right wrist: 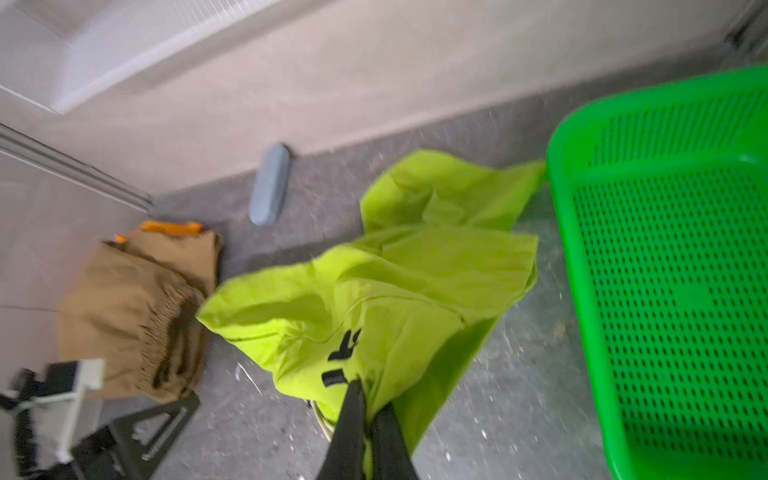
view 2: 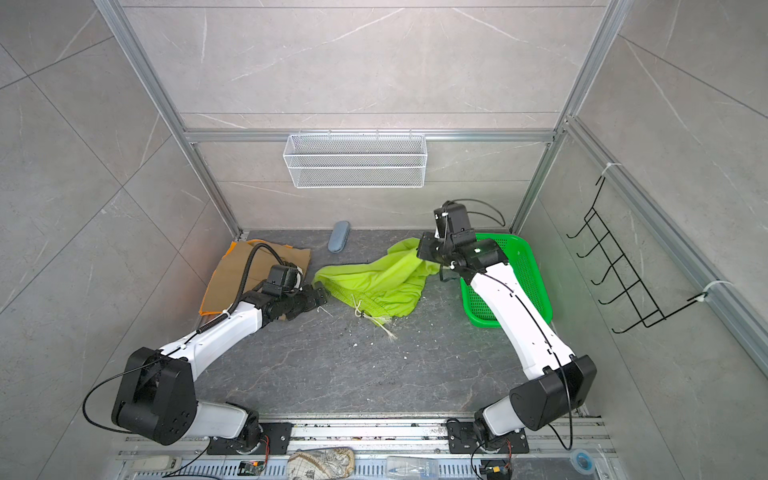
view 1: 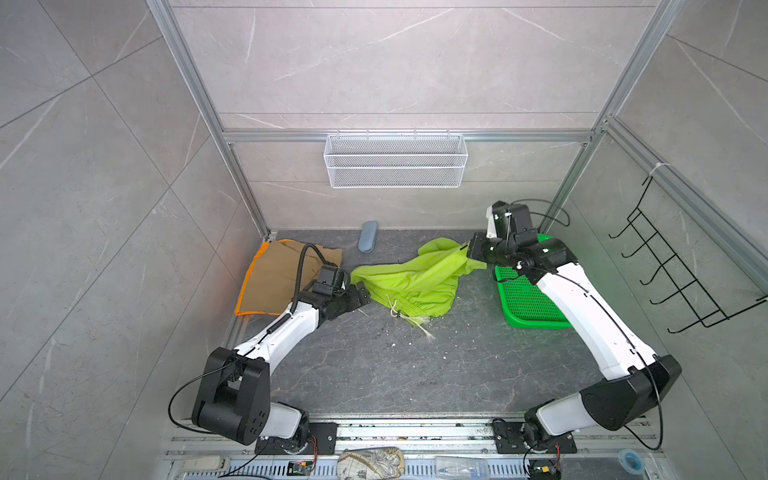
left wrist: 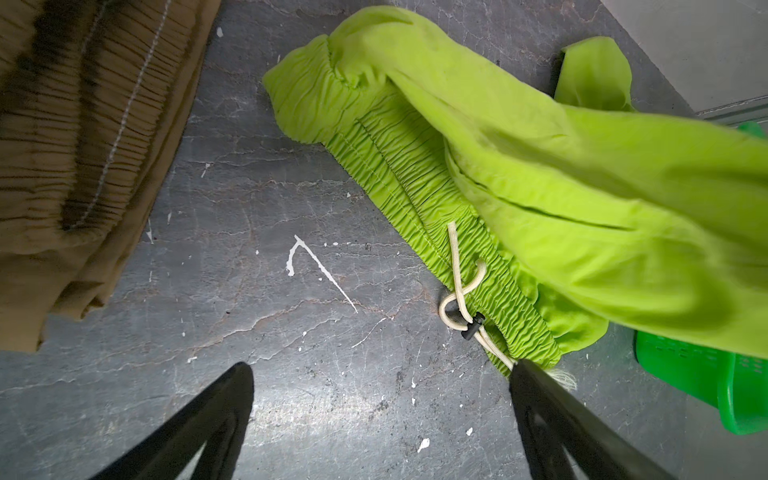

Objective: Fold and stack the shorts

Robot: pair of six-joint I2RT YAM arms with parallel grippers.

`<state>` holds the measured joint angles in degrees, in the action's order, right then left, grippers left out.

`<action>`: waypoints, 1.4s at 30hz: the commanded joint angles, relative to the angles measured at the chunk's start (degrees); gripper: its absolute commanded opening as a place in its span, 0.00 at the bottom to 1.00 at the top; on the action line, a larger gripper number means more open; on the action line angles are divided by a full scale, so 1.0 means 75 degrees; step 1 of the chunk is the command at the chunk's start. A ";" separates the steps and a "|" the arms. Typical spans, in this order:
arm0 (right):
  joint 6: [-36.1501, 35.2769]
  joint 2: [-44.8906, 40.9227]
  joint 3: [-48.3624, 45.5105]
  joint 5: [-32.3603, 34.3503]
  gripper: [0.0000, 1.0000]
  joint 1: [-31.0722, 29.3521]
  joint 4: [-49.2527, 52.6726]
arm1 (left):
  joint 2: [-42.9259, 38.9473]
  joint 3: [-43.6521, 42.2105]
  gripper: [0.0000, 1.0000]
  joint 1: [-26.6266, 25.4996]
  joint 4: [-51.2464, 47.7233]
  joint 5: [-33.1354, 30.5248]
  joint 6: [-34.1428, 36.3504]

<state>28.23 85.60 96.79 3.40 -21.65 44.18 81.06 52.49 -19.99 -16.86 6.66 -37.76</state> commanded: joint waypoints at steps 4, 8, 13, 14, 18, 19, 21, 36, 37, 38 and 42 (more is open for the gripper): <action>-0.0061 0.0181 0.1730 -0.0253 0.00 0.0046 0.0379 | -0.0012 -0.0292 0.99 -0.0042 0.0397 0.0191 -0.0150; -0.0128 0.0588 0.2847 -0.0034 0.00 0.0206 0.0720 | -0.0055 -0.0344 1.00 -0.0041 0.0466 0.0179 -0.0187; -0.0131 0.0928 0.3635 -0.0271 0.00 0.0614 0.0965 | 0.0078 -0.0490 1.00 -0.0020 0.1214 0.0548 -0.1071; -0.0125 0.0986 0.3705 -0.0320 0.00 0.0634 0.1025 | 0.0169 -0.0520 0.99 -0.0018 0.1457 0.0704 -0.1326; -0.0049 0.0873 0.3330 -0.0452 0.00 0.0668 0.0864 | 0.0730 -0.0589 0.99 -0.0030 0.2786 0.1213 -0.2650; -0.0037 0.0808 0.3208 -0.0459 0.00 0.0670 0.0792 | 0.0887 -0.0551 0.99 -0.0051 0.3058 0.1284 -0.2967; -0.0020 0.0741 0.3061 -0.0462 0.00 0.0675 0.0738 | 0.1177 -0.0493 1.00 -0.0103 0.3650 0.1350 -0.3414; -0.0111 0.0690 0.2832 -0.0673 0.00 0.0986 0.0687 | 0.2716 0.1121 0.90 -0.1047 0.3116 0.0720 0.0295; -0.0076 0.0696 0.2790 -0.0722 0.00 0.1010 0.0645 | 0.2792 0.1193 0.89 -0.1102 0.2946 0.0609 0.0542; -0.0041 0.0693 0.2735 -0.0788 0.00 0.1040 0.0578 | 0.2844 0.1241 0.88 -0.1141 0.2862 0.0490 0.0723; 0.0043 0.0664 0.2501 -0.1001 0.00 0.1058 0.0407 | 0.3053 0.1465 0.87 -0.1208 0.2623 -0.0104 0.1177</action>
<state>28.32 92.18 116.77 -2.20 -13.82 49.25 102.98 60.42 -29.12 4.80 10.33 -35.24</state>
